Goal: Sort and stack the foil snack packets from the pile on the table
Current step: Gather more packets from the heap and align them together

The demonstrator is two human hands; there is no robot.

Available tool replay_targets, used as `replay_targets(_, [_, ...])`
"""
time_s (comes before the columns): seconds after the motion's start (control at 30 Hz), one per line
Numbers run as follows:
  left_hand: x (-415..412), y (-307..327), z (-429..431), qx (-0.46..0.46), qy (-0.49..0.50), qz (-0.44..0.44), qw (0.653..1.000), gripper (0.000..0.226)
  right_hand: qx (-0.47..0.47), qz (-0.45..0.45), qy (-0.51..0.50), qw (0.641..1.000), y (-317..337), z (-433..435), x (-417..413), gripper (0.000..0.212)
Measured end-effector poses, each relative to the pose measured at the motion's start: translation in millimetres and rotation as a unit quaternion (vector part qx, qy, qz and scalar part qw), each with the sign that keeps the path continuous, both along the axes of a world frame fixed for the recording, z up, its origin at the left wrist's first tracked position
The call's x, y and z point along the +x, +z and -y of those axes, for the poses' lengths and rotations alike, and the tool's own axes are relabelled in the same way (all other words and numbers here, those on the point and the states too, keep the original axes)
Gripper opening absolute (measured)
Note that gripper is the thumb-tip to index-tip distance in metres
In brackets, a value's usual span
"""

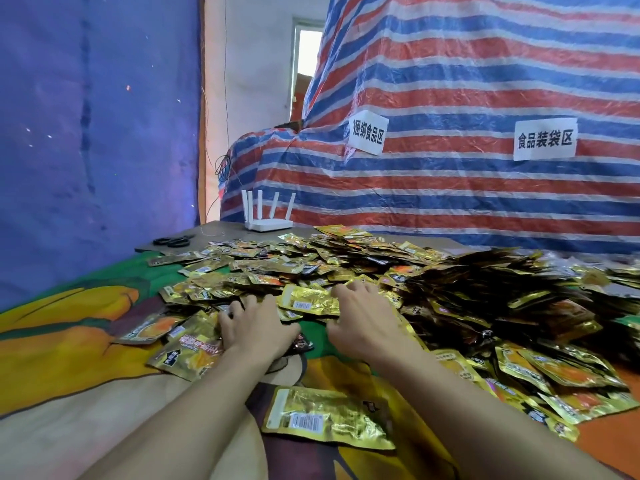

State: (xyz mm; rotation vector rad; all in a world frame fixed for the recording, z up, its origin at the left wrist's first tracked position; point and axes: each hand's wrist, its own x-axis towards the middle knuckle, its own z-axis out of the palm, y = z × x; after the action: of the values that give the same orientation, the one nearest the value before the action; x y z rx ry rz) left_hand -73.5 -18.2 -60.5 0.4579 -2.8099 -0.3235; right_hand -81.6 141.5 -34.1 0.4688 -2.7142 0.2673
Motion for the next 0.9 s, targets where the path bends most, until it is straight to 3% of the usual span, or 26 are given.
replay_targets(0.1, [2,2,-6,-0.011,0.004,-0.035,0.999,0.054,0.001,0.073,0.008,0.997,2,20,-27,0.068])
replay_targets(0.23, [1,3,-10,-0.023,-0.011,-0.037,0.999,0.055,0.010,0.149,-0.016,0.989,-9,33,-56,0.060])
replay_targets(0.3, [1,3,-12,-0.051,-0.014,-0.024,0.998,0.051,0.015,0.137,-0.044,0.989,-15,36,-62,0.051])
replay_targets(0.43, [3,2,-19,-0.104,-0.007,-0.008,0.994,0.042,0.014,0.055,-0.032,0.998,-17,38,-59,0.010])
replay_targets(0.63, [4,1,-14,-0.121,-0.007,-0.032,0.992,0.033,0.015,0.002,-0.013,1.000,-16,35,-53,0.017])
replay_targets(0.73, [5,5,-10,-0.083,-0.013,-0.075,0.994,0.025,-0.041,0.011,-0.001,0.999,-12,31,-52,0.017])
replay_targets(0.8, [6,8,-6,-0.044,-0.018,-0.131,0.990,0.022,-0.118,0.010,0.013,0.993,-6,26,-52,0.010])
replay_targets(0.9, [5,13,0,0.008,-0.023,-0.226,0.974,0.022,-0.213,-0.020,0.028,0.977,1,18,-50,0.018])
